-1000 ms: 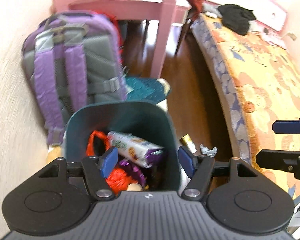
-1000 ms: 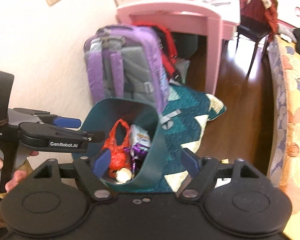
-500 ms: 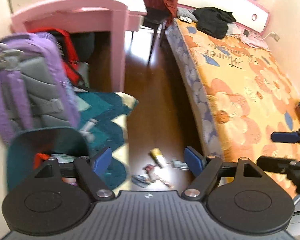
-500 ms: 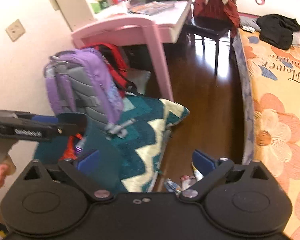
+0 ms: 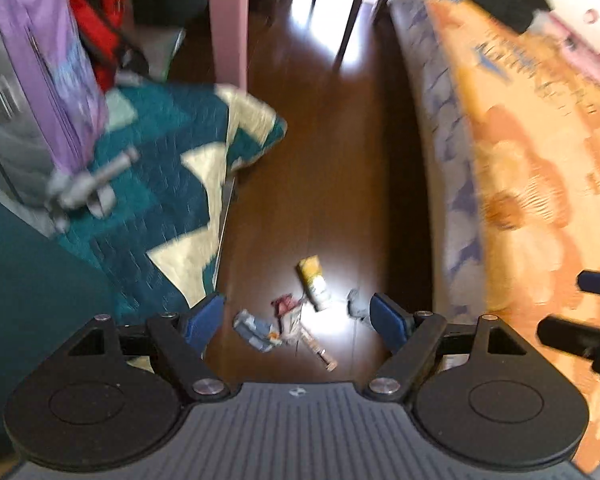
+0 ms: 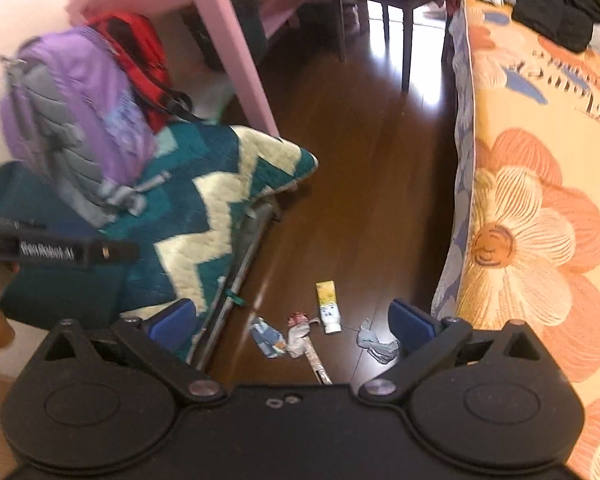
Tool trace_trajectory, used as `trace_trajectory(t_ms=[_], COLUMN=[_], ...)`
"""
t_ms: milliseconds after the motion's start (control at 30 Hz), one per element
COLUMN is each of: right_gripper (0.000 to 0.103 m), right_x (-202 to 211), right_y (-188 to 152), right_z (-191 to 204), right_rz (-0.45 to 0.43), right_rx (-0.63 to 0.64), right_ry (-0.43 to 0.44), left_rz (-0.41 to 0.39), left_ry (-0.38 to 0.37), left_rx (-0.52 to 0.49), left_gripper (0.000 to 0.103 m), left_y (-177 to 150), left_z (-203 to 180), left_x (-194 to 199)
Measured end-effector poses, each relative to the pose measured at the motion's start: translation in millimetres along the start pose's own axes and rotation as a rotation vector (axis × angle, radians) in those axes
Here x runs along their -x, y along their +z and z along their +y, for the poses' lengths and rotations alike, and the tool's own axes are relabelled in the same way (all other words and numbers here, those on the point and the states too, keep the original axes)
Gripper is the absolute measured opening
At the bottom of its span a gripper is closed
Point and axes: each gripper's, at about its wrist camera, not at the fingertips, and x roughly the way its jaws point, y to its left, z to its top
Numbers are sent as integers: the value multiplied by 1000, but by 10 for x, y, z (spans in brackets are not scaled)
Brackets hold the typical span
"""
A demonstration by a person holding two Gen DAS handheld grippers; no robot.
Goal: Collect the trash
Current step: 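Withdraw both tools from the wastebasket back toward the floor trash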
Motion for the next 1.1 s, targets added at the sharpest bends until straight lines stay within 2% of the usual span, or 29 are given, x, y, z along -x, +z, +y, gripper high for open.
trace_trajectory(t_ms=[167, 367, 433, 567, 733, 867, 1100], right_gripper=[103, 100, 95, 94, 91, 90, 84], right_x=[-803, -1844, -2186, -2797, -3544, -4116, -4869], right_y=[-171, -543, -680, -938, -1186, -1301, -1429], right_z=[-244, -417, -479, -642, -823, -913, -1064], right_rz=[47, 128, 145, 169, 237, 284, 315], right_rx=[13, 61, 61, 46, 49, 61, 133], right_ry=[-10, -38, -59, -116, -149, -152, -197], left_rz=[56, 105, 129, 195, 244, 269, 309], left_ry=[65, 159, 185, 203, 211, 271, 308], left_rx=[46, 73, 120, 209, 281, 294, 351], left_gripper=[81, 81, 81, 81, 81, 80, 80], left_y=[-175, -408, -474, -627, -777, -893, -1133], left_z=[4, -7, 27, 111, 163, 239, 422], left_x=[-887, -1899, -2174, -2803, -3462, -3996, -4631])
